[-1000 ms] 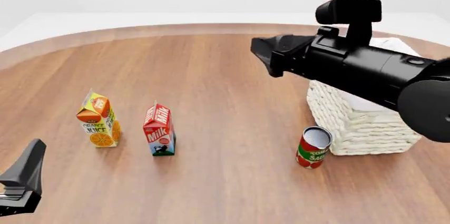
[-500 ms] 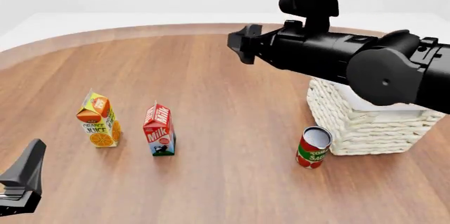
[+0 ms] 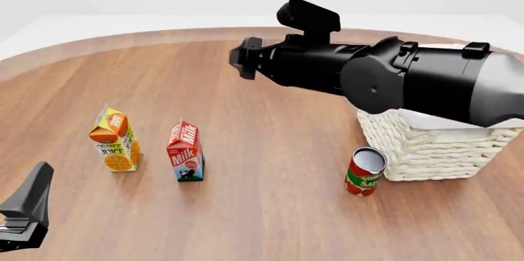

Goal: Pick the milk and place it in the basket.

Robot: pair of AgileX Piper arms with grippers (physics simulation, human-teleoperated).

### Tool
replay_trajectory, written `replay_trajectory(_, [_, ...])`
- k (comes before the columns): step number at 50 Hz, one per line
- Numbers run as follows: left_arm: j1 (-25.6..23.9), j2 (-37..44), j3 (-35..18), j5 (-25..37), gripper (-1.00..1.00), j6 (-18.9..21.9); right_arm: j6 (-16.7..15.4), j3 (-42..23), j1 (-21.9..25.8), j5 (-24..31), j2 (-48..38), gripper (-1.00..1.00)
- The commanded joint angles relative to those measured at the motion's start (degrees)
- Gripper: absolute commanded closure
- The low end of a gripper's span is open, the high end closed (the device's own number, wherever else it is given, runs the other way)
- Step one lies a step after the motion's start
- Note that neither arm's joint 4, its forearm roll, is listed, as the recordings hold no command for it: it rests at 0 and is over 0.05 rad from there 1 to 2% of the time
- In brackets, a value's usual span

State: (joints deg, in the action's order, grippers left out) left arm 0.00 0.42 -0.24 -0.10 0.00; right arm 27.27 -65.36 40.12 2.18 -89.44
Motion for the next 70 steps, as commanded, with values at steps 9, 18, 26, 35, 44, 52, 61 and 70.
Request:
replay_trajectory(9, [0.00,0.00,0.00,0.00,-1.00,0.00,4.48,-3.82,2.15,-0.67,-6.55,-1.00])
replay_trajectory(18, [0.00,0.00,0.00,0.00,-1.00,0.00,6.11,-6.59,2.96,-0.28,-10.20,-1.00])
replay_trajectory(26, [0.00,0.00,0.00,0.00,-1.00,0.00,9.68,-9.43,2.86,0.51,-13.59,-1.00])
replay_trajectory(35, [0.00,0.00,0.00,0.00,-1.00,0.00,12.25,-11.40,2.65,0.47,-16.50,-1.00])
replay_trajectory(44, [0.00,0.00,0.00,0.00,-1.00,0.00,14.43,-12.04,3.37,-0.29,-18.79,-1.00])
replay_trajectory(52, [0.00,0.00,0.00,0.00,-1.00,0.00,17.24,-11.05,4.16,-2.54,-21.75,-1.00])
replay_trajectory(61, [0.00,0.00,0.00,0.00,-1.00,0.00,20.71,-10.40,5.67,-5.77,-25.49,-1.00])
replay_trajectory(70, [0.00,0.00,0.00,0.00,-1.00,0.00,21.05,-10.80,6.39,-5.92,-26.32,-1.00])
